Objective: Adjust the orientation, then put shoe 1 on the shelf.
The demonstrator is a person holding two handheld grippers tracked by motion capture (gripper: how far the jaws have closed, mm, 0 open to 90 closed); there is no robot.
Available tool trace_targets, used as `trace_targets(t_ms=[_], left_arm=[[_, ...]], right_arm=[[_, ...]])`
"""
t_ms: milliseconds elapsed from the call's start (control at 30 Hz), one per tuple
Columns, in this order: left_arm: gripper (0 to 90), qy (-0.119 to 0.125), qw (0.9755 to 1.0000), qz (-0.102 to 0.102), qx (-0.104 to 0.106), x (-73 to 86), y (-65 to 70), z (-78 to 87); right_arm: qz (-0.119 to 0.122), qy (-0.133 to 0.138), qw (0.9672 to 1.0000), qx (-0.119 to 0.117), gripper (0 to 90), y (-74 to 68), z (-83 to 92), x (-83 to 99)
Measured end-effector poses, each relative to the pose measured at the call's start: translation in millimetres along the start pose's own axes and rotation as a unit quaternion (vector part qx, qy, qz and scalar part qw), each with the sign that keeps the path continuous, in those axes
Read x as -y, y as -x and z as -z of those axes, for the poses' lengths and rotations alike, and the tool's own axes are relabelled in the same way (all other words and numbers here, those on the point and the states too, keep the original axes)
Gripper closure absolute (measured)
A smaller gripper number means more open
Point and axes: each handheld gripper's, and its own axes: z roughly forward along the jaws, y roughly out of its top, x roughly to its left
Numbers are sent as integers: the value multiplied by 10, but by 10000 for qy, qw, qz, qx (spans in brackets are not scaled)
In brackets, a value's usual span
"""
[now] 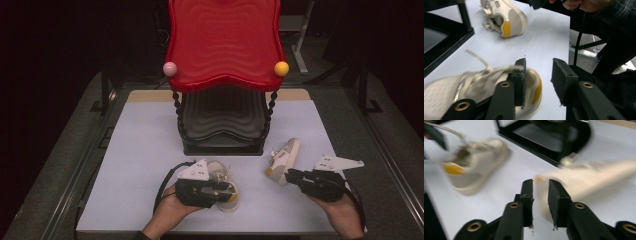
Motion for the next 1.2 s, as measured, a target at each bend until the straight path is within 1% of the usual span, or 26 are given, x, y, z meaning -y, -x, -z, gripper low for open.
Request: trace_targets(t_ms=[67, 133, 200, 233, 333, 400, 467, 533, 600, 700, 733, 767, 800, 867, 933, 1033, 1100, 1200], left_arm=[[608, -64, 10000, -19, 12, 1, 2, -71], [608, -123, 9999, -25, 18, 11, -8, -127], [608, -159, 9999, -32, 20, 28, -11, -170], [608, -215, 9998, -49, 11, 35, -12, -180], [614, -244, 9997, -30, -7, 59, -3, -200], [621, -255, 9997, -29, -5, 74, -5, -205], [628, -292, 9996, -20, -25, 93, -4, -213], [638, -310, 9995, -5, -43, 114, -10, -220], [650, -336, 9994, 27, -50, 132, -18, -230], [667, -399, 9992, 21, -59, 148, -32, -245], [677, -420, 9991, 9, -71, 151, -33, -249], [689, -423, 9991, 28, -68, 157, -32, -254], [700, -432, 9990, 30, -77, 160, -33, -257], [715, -433, 9990, 36, -50, 162, -40, -254], [727, -440, 9990, 24, -44, 159, -41, -255], [743, -466, 9989, 14, -69, 150, -30, -255], [752, -503, 9987, -55, -90, 142, -22, -250], [758, -508, 9986, -95, -115, 133, -23, -238]], right_arm=[[-61, -45, 9997, 231, 692, 92, 61, 72], [-149, -170, 9989, 404, 663, 179, 89, 146], [-290, -298, 9980, 468, 616, 259, 91, 216], [-353, -364, 9973, 526, 594, 289, 83, 247], [-484, -528, 9955, 619, 516, 366, 39, 320], [-541, -618, 9938, 754, 479, 398, -3, 355], [-617, -694, 9918, 881, 419, 422, -37, 385], [-697, -753, 9898, 991, 389, 452, -60, 414], [-781, -761, 9877, 1124, 352, 479, -76, 438], [-879, -742, 9859, 1219, 298, 524, -111, 477], [-904, -780, 9849, 1252, 273, 532, -126, 488], [-905, -826, 9841, 1288, 266, 536, -140, 499], [-864, -844, 9839, 1317, 254, 537, -154, 509], [-768, -880, 9841, 1338, 224, 532, -176, 521], [-734, -919, 9839, 1344, 208, 520, -200, 529], [-614, -939, 9842, 1367, 175, 500, -227, 541], [-544, -916, 9845, 1391, 159, 488, -238, 552], [-491, -803, 9861, 1371, 134, 486, -250, 583]])
